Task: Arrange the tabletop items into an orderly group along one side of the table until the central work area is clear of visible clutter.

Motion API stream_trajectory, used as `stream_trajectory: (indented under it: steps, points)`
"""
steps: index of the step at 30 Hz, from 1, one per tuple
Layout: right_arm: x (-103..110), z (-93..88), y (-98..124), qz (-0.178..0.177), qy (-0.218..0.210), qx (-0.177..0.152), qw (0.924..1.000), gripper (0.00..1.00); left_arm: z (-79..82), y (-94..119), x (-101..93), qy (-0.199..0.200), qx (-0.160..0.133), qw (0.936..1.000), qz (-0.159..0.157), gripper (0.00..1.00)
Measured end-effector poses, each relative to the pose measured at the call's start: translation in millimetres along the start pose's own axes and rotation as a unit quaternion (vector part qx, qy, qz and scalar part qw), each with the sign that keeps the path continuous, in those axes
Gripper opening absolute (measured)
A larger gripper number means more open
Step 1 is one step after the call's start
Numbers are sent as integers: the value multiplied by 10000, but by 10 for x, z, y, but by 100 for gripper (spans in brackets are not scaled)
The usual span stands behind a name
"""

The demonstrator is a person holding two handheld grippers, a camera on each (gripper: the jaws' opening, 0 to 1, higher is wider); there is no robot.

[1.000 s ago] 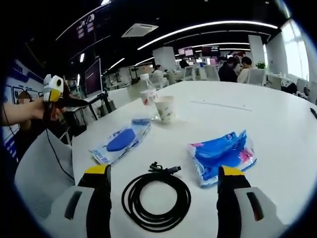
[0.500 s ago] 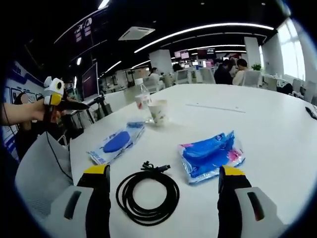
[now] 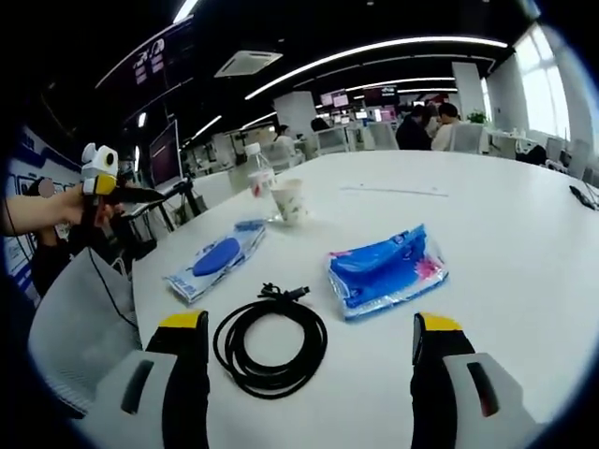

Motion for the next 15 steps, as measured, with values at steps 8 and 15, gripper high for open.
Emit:
stream_trajectory:
  steps: [8,15]
  points:
    - [-46,123,-107,41,79,-36,10000,88,-75,16,37,154,-58,9999,49,85]
    - [-35,148,-188,107,41,-120,9999,88,11,-16,61,136,-55,9999,69,85]
Point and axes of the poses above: the point that each gripper's makers call its tool centre point, and the gripper's own axes: y roughly backward along the fingers, x roughly to its left, z roughly out of its top, the point moved 1 cm from there along y, roughly backward along the fingers, and after that the axes turned 10 degrees about y, right-handed, at the moved point
